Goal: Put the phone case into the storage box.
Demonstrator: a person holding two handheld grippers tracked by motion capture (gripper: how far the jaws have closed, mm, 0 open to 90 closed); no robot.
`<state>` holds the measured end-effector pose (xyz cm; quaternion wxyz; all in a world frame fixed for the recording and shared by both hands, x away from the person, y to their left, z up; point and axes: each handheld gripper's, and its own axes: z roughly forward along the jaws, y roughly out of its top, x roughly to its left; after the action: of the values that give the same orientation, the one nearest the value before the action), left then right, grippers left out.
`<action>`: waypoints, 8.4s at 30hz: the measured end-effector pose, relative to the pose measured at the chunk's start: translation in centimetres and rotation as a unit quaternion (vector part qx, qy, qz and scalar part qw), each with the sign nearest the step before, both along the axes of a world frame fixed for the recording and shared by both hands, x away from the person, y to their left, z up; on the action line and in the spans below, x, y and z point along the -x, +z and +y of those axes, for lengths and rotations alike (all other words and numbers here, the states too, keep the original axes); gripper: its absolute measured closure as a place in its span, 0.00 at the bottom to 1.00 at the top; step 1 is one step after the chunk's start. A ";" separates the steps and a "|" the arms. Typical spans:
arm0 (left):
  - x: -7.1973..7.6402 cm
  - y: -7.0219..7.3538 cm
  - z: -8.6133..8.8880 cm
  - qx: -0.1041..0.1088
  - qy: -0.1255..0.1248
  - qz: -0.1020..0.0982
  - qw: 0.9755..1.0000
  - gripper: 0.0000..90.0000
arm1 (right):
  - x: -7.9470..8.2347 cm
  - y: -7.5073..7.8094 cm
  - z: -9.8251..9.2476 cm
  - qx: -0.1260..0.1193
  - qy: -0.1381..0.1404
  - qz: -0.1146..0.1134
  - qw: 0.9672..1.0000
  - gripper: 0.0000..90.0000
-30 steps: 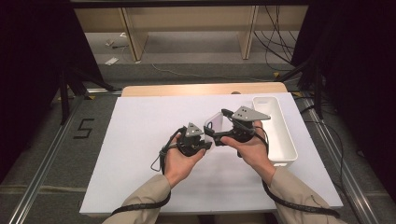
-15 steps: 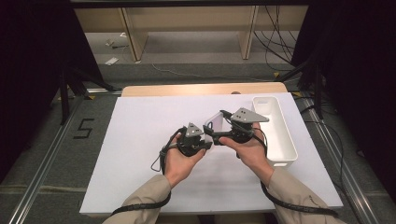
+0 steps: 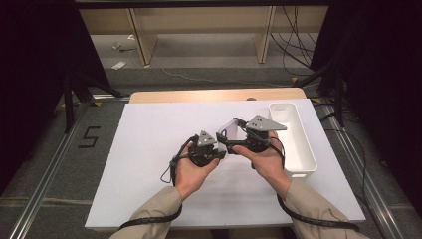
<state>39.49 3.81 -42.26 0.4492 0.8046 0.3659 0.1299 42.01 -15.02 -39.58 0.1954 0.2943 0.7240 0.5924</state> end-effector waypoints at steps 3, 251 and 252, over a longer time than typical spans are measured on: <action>-0.1 0.1 0.1 0.001 -0.001 -0.003 1.000 0.86 | 0.0 0.1 -0.1 0.000 -0.002 0.000 1.000 0.20; 1.7 -0.9 11.7 0.007 -0.016 -0.089 0.996 0.00 | -3.5 5.3 -14.8 -0.045 -0.226 -0.026 0.973 0.20; 1.7 -0.9 11.7 0.007 -0.016 -0.089 0.996 0.00 | -3.5 5.3 -14.9 -0.045 -0.227 -0.025 0.973 0.20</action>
<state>37.79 15.51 -43.18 0.4878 0.7925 0.3121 0.1913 45.47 -29.88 -34.32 0.3292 0.4445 0.6061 0.5716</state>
